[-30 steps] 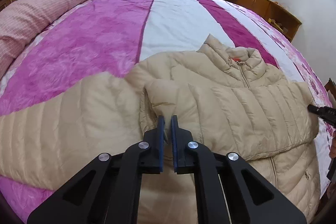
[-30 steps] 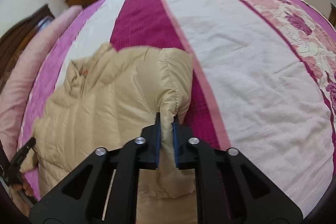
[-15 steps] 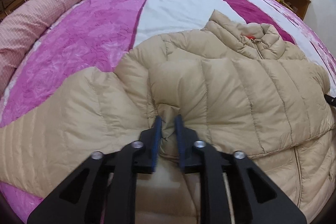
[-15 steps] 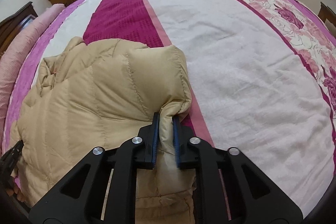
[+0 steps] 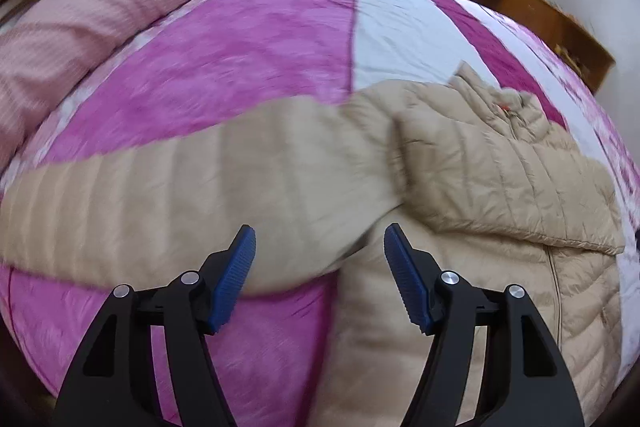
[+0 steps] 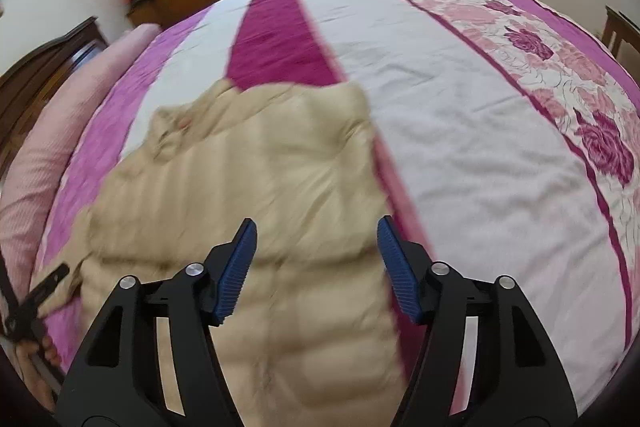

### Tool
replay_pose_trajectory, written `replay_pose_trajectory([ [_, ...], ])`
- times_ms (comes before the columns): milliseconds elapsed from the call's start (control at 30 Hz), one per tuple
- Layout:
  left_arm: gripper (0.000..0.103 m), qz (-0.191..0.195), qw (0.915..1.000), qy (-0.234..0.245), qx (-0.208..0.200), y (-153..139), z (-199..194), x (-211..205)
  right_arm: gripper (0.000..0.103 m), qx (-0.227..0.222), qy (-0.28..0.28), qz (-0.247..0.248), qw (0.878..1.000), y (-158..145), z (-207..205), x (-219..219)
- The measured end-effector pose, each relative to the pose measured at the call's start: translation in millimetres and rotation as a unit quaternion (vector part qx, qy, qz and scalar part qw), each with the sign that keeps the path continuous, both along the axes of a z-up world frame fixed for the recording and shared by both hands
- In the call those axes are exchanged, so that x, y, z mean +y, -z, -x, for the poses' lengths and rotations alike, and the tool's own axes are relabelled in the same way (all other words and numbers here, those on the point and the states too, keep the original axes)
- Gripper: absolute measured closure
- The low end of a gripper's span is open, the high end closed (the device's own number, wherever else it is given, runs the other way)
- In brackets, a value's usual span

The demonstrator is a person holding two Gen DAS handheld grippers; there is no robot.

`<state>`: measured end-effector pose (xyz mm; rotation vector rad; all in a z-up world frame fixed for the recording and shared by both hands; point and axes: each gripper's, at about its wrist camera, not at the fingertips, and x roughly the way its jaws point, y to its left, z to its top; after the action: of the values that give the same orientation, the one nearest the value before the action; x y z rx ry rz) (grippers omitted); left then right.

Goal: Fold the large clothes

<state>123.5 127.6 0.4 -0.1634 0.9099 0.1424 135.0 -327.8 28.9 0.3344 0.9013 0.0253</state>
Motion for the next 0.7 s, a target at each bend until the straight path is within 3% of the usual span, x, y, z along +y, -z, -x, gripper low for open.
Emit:
replay_pose_trajectory([
  [333,0.036,0.025,0.9937,-0.108,0.018,20.7,51.2,89.2,0.035,-0.005,-0.043,0.005,0.999,8.1,71.2,66.9],
  [433,0.036,0.039,0.9888,-0.143,0.018,28.4,59.9,116.8,0.034,0.003,-0.051,0.006,0.999,15.8,88.7,79.1],
  [567,0.029,0.032,0.9803,-0.194,0.017,37.9,64.4,143.9,0.034,0.014,-0.057,0.015,0.998,25.8,102.8,87.8],
  [700,0.029,0.061,0.9717,-0.228,0.005,47.7,64.8,170.6,0.033,0.025,-0.056,0.023,0.998,35.9,109.5,91.6],
])
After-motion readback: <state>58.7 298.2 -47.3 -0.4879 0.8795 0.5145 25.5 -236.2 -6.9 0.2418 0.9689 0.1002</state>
